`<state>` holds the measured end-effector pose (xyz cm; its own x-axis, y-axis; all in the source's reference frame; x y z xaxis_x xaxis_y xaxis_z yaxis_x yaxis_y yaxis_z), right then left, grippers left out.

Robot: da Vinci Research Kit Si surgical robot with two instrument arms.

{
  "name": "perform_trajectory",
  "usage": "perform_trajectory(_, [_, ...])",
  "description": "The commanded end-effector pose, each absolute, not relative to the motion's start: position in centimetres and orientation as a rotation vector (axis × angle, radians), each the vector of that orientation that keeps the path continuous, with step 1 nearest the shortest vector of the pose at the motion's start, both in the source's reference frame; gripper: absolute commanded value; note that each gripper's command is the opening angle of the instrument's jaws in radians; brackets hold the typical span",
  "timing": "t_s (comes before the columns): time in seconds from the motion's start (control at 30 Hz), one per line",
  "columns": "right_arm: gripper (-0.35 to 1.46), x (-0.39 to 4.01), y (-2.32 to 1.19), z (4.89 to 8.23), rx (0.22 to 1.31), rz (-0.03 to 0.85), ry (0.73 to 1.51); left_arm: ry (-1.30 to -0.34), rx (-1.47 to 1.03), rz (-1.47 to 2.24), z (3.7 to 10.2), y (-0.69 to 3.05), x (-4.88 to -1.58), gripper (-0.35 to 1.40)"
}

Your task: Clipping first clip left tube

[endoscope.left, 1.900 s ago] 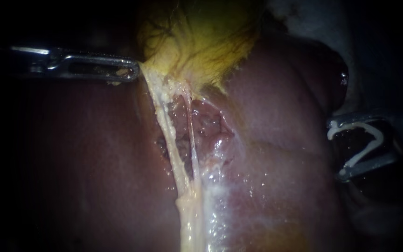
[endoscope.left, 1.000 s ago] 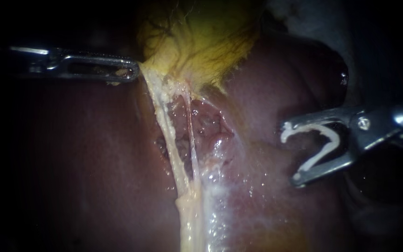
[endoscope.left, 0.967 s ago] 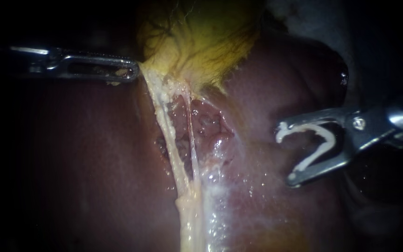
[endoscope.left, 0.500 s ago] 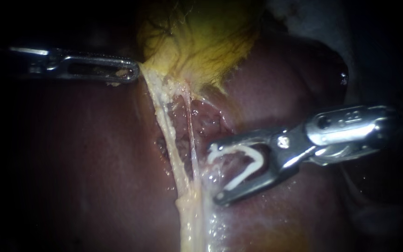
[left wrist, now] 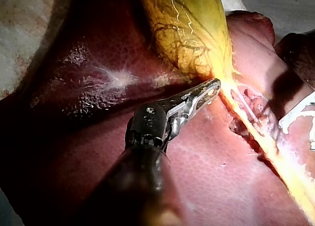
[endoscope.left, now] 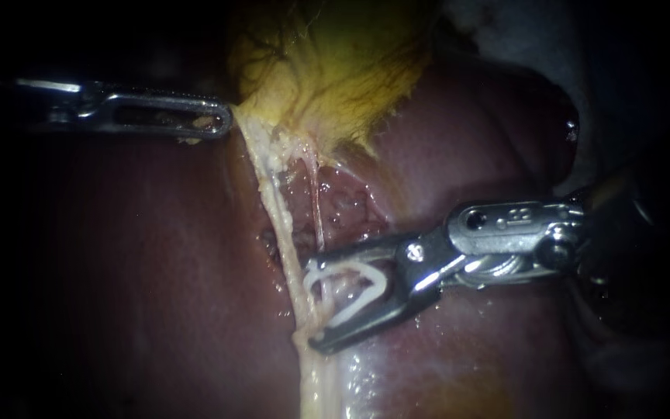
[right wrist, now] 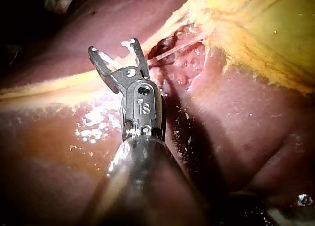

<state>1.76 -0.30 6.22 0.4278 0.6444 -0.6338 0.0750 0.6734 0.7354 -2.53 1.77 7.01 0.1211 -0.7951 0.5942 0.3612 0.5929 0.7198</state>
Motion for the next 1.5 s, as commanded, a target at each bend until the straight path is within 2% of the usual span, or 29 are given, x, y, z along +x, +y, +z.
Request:
perform_trajectory(0.03, [0.59,1.77,-0.31,6.27,0.779,0.405,1.091,-1.165,0.455,-0.888,7.01,1.77,-2.53,-0.35])
perform_trajectory(0.37, [0.59,1.83,-0.34,6.62,0.804,0.408,1.089,-1.165,0.458,-0.893,7.0,1.77,-2.53,-0.35])
perform_trajectory(0.97, [0.58,1.91,-0.35,6.88,0.882,0.386,1.146,-1.165,0.458,-0.894,6.99,1.76,-2.53,-0.35])
perform_trajectory(1.5, [0.57,1.87,-0.35,7.24,0.884,0.396,1.142,-1.165,0.458,-0.894,6.99,1.76,-2.53,-0.35])
